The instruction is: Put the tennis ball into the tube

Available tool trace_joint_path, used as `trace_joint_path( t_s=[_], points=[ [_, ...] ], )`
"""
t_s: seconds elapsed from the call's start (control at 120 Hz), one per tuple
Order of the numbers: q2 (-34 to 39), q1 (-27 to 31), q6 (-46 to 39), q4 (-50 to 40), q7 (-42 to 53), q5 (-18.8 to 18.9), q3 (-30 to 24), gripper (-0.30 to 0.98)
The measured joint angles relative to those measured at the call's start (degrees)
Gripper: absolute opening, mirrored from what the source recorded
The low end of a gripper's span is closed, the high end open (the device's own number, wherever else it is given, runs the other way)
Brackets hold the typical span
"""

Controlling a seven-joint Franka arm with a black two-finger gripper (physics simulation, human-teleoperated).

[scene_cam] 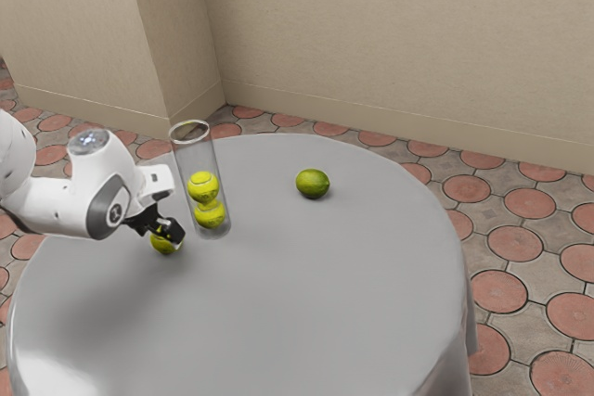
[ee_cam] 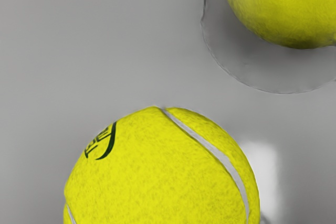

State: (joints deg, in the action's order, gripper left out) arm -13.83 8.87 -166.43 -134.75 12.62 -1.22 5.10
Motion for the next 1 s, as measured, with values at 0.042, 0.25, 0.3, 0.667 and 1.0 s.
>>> trace_joint_path(
  t_s=[0.042,0.25,0.3,0.667,1.0],
  points=[
    [-0.6,0.0,-0.4,0.4,0.1,0.0,0.0,0.69],
    [-2.3,-0.1,-1.9,1.4,0.4,-0.2,0.0,0.61],
    [-2.5,-0.1,-2.1,1.5,0.4,-0.2,0.0,0.58],
    [-1.9,-0.1,-2.5,1.9,0.7,-0.1,0.0,0.44],
    [10.5,-0.1,3.2,-2.1,0.7,-0.1,-0.3,0.38]
  ],
)
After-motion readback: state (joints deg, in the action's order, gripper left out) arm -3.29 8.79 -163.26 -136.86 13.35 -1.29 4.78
